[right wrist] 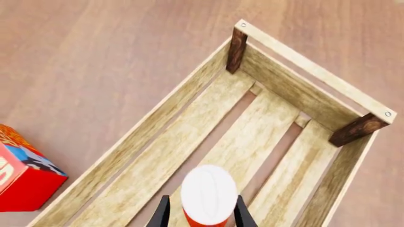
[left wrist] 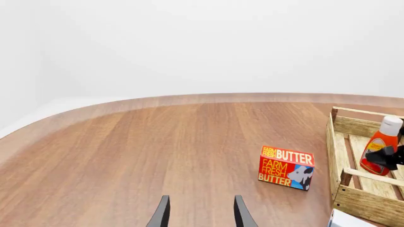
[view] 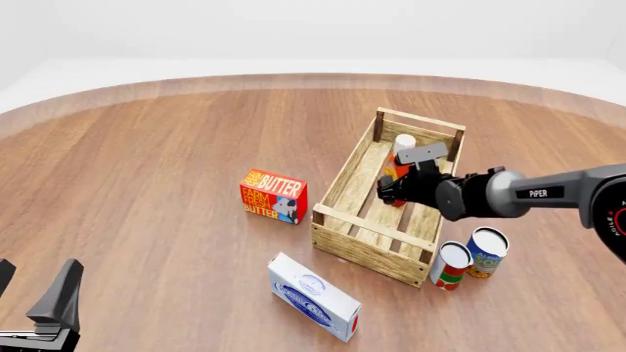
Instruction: Pick up the ketchup, and put it in the wooden tray.
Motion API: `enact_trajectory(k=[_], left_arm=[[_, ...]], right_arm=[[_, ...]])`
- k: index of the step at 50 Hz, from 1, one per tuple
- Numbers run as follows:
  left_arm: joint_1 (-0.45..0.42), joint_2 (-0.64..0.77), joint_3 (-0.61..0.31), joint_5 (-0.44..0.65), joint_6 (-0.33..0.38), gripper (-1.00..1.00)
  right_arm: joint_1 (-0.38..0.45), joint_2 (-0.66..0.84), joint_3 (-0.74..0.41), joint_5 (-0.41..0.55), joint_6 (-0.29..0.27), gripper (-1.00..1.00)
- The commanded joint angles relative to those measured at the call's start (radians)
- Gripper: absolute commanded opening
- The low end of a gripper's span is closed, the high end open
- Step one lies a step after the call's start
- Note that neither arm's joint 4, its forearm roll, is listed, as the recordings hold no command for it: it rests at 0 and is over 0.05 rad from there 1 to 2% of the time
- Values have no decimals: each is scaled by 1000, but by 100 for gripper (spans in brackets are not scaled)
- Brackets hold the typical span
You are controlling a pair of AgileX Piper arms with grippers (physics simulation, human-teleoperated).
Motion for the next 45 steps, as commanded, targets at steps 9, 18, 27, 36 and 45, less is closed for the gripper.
enact_trajectory(k=[9, 18, 27, 36, 45], left_arm=[[0, 0, 0, 0, 0, 100], [0, 0, 0, 0, 0, 100], [0, 0, 0, 0, 0, 100], [0, 0, 0, 0, 0, 100], [0, 0, 0, 0, 1, 100]], right_arm=[[-11, -61, -2, 31, -13, 100], [-27, -116, -3, 62, -28, 100], [-32, -179, 0, 99, -46, 100], [-13, -247, 6, 130, -53, 100], [8, -314, 8, 166, -61, 100]])
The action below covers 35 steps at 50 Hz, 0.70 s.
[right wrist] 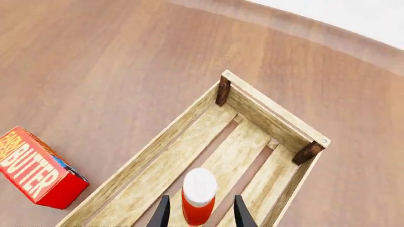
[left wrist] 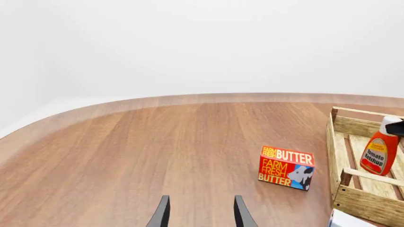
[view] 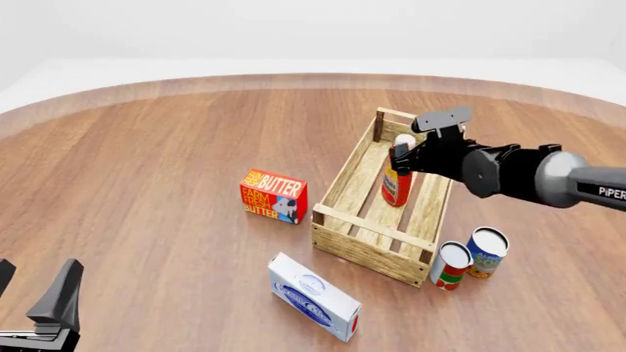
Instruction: Pick up the ketchup, and put it in the wooden tray.
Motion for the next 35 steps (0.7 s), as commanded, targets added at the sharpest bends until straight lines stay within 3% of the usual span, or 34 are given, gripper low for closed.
enact_trajectory(k=[1, 19, 35], left_arm=[[0, 0, 0, 0, 1, 100], [0, 1, 0, -1, 0, 100], [0, 1, 0, -1, 0, 100]], right_arm=[[18, -78, 5, 40, -11, 100], [80, -323, 126, 83, -9, 100], [97, -533, 352, 25, 27, 100]])
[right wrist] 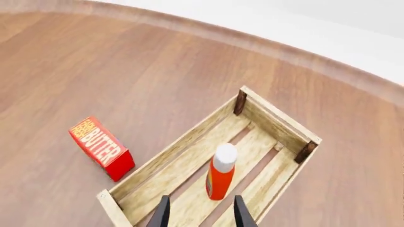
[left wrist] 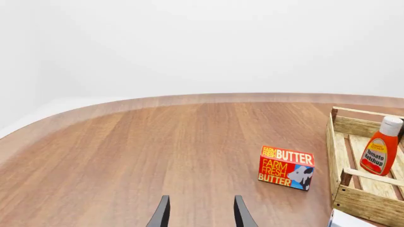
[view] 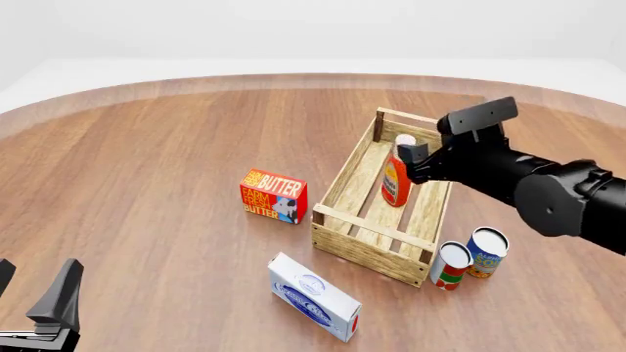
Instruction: Pick up the ketchup, and put it in the wooden tray.
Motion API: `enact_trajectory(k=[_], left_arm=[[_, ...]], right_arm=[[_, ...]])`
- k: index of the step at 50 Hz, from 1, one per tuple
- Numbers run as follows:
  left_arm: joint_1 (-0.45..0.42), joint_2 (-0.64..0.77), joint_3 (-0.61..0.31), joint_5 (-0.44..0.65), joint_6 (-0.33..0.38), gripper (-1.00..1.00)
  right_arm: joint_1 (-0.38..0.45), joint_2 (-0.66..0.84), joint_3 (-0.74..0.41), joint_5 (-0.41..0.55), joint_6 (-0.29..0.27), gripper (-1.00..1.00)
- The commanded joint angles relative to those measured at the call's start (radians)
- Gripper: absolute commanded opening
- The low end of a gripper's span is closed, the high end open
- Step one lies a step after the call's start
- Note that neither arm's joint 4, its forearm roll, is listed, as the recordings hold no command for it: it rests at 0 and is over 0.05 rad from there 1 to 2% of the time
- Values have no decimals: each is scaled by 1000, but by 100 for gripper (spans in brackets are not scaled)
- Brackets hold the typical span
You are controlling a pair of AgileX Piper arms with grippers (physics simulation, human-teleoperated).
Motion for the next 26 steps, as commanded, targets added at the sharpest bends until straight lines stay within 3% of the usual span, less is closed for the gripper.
enact_trajectory(k=[1, 9, 26], left_arm=[[0, 0, 0, 0, 0, 100], [0, 0, 0, 0, 0, 100], [0, 0, 0, -1, 0, 100]], right_arm=[[8, -157, 149, -31, 18, 100], [3, -345, 330, -69, 36, 100], [-83, -575, 540, -36, 66, 100]])
